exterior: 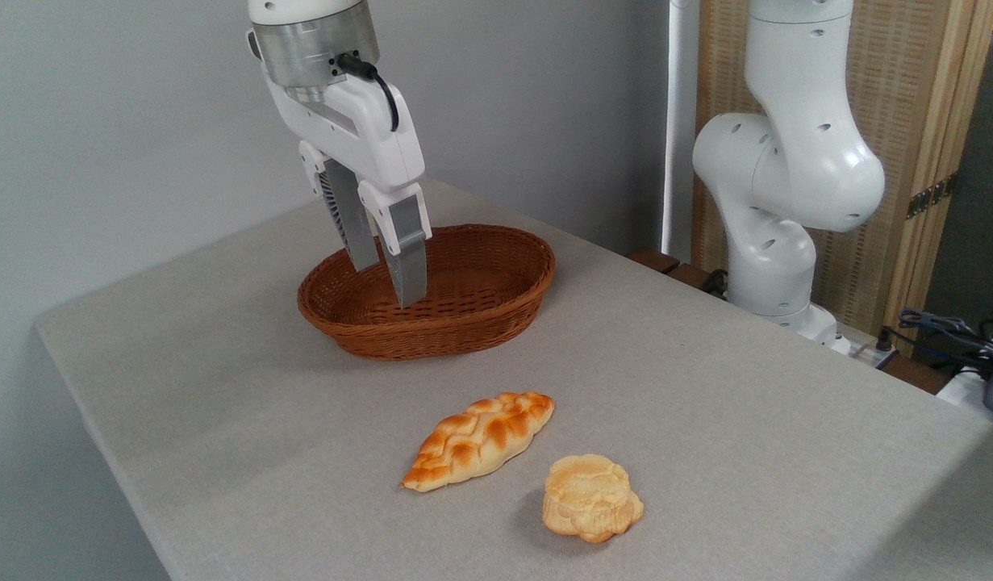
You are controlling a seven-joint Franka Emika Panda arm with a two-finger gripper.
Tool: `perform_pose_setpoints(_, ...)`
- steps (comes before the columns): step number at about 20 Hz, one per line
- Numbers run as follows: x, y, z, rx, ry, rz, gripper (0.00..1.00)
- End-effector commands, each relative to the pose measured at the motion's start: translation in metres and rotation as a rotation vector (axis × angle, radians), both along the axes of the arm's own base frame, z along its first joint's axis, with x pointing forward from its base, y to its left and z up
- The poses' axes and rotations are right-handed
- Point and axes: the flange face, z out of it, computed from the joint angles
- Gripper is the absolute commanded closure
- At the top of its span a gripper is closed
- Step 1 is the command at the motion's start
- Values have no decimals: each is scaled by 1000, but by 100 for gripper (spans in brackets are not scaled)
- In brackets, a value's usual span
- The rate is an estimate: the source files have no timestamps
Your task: Put bread into the basket
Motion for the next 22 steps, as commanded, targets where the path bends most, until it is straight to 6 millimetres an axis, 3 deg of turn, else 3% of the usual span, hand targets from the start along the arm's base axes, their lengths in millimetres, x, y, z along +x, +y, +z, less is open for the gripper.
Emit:
perform_pose_setpoints(1,-7,-1,5,-7,30,-5,0)
perform_pose_setpoints(22,-10,2,6,-6,44,-3,0)
